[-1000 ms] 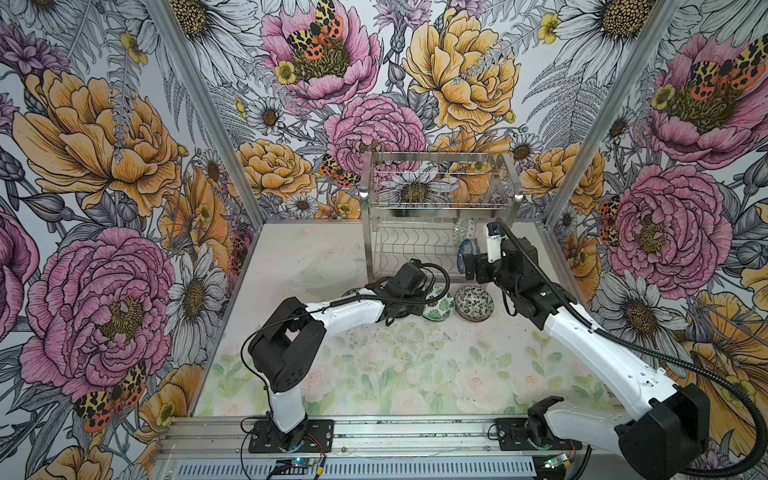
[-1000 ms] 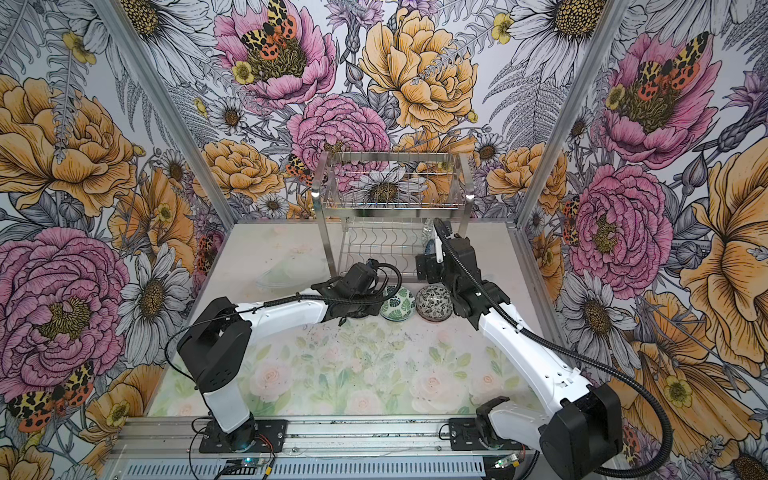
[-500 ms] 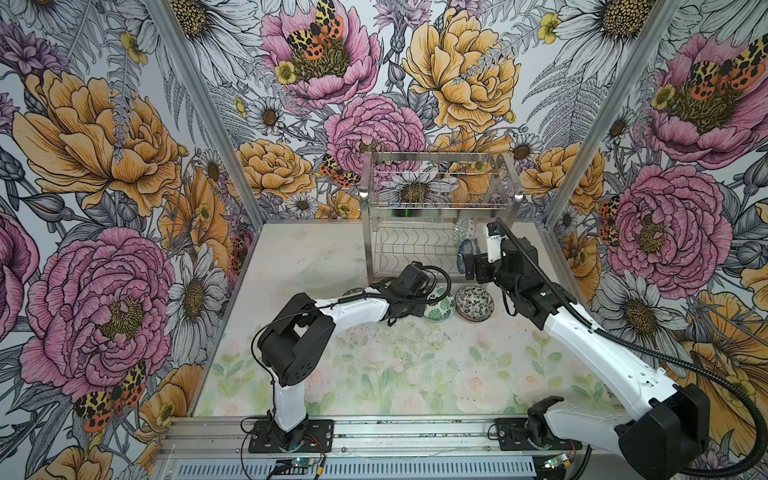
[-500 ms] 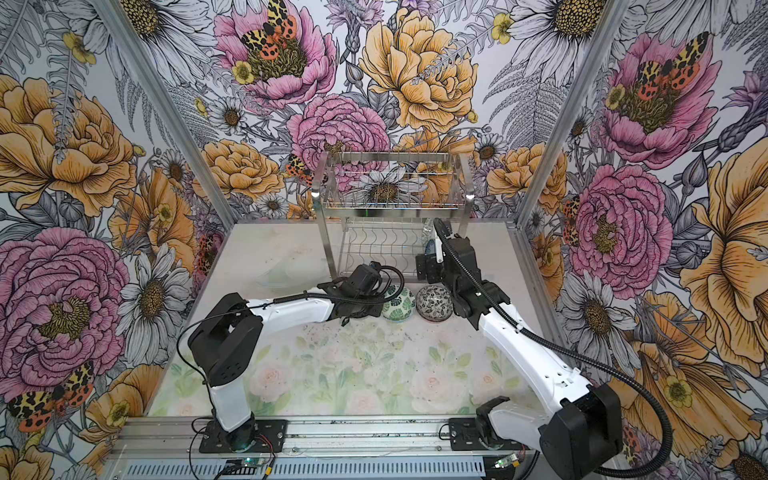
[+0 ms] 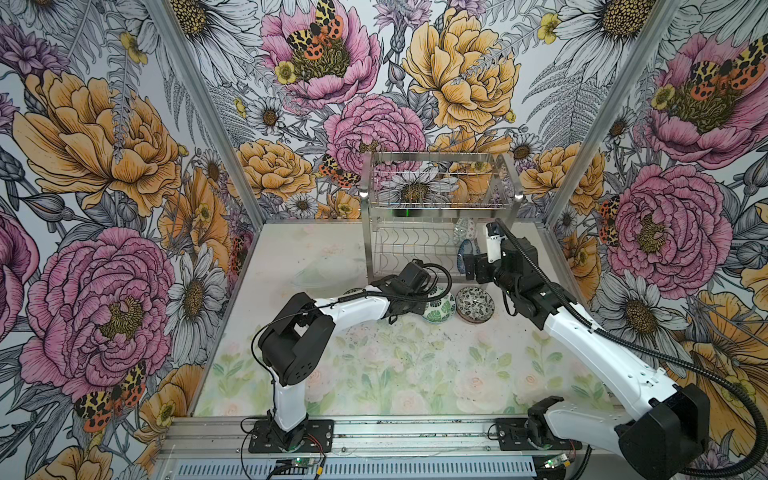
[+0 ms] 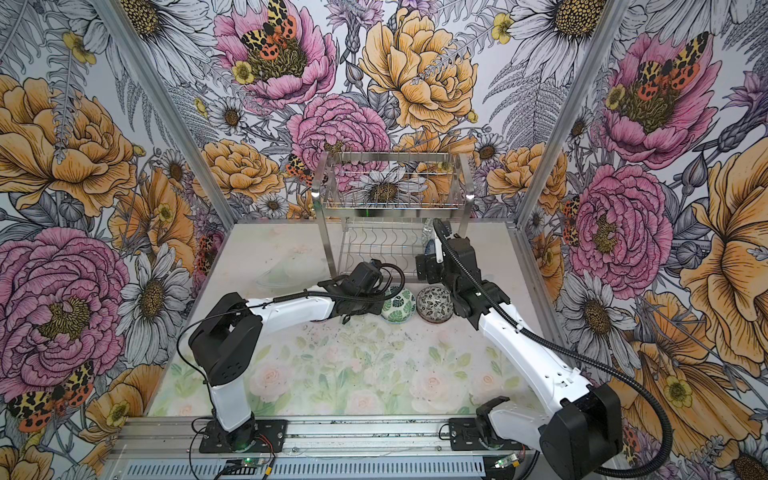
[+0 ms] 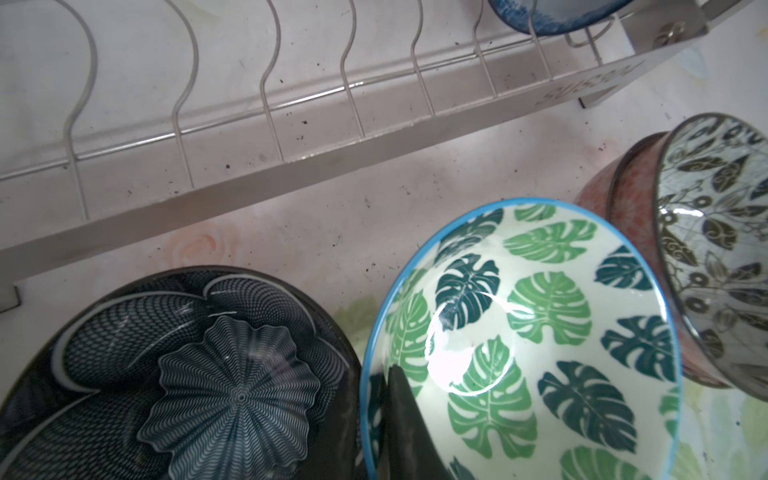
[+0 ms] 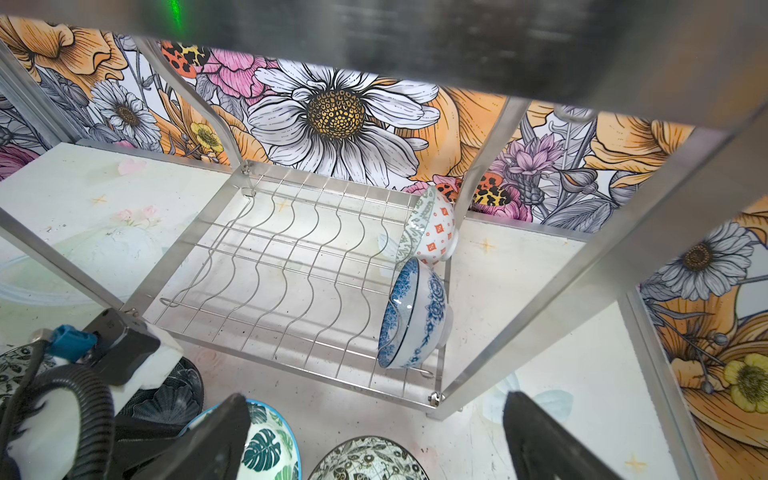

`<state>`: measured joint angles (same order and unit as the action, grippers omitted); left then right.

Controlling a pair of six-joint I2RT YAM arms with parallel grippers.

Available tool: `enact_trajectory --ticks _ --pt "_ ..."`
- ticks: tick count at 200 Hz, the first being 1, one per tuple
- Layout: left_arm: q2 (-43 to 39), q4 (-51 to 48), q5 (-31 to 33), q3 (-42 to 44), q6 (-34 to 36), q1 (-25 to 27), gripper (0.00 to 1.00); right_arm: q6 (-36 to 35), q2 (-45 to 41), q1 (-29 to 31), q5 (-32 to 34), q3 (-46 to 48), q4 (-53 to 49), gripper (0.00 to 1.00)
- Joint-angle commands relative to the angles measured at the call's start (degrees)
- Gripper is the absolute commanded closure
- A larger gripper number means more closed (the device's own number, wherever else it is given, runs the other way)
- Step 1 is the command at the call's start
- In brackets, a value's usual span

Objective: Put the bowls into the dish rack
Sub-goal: 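Lower the left gripper onto the green monstera-leaf bowl rim and close it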

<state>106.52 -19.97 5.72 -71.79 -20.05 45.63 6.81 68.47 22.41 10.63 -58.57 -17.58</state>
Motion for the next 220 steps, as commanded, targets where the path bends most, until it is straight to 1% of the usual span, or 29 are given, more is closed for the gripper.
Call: enact_trajectory --ticks 1,21,49,137,142,173,220 --pt "0.7 -0.7 1.0 -1.3 0.4 0.2 0.88 -0.5 0.7 -0.3 -0.4 -1.3 0.1 0.03" --pt "0.6 -0.9 1.2 -1.6 0.5 0.2 0.92 -0.6 0.7 -0.2 -0.4 -1.4 0.0 0.03" --pt "0.4 -1.4 1.5 -2.1 0.6 0.2 1.00 -0.6 0.8 -0.2 -0.4 -1.4 0.0 0.03" --pt "-1.6 -1.6 3.9 -2.0 0.9 0.1 1.00 -0.7 0.7 -0.2 -0.4 -1.1 0.1 0.03" --pt "-3.8 -1.6 4.1 -1.9 1.1 0.1 1.00 -0.7 0.7 -0.3 -0.4 -1.1 0.1 0.03" --pt "-5.7 -1.0 5.3 -2.3 1.8 0.1 1.00 -0.5 0.8 -0.3 -0.5 -1.1 0.0 0.03" --pt "-8.0 -0.2 5.1 -2.9 2.0 -0.5 1.00 -0.5 0.4 -0.2 -0.5 -1.0 0.1 0.03"
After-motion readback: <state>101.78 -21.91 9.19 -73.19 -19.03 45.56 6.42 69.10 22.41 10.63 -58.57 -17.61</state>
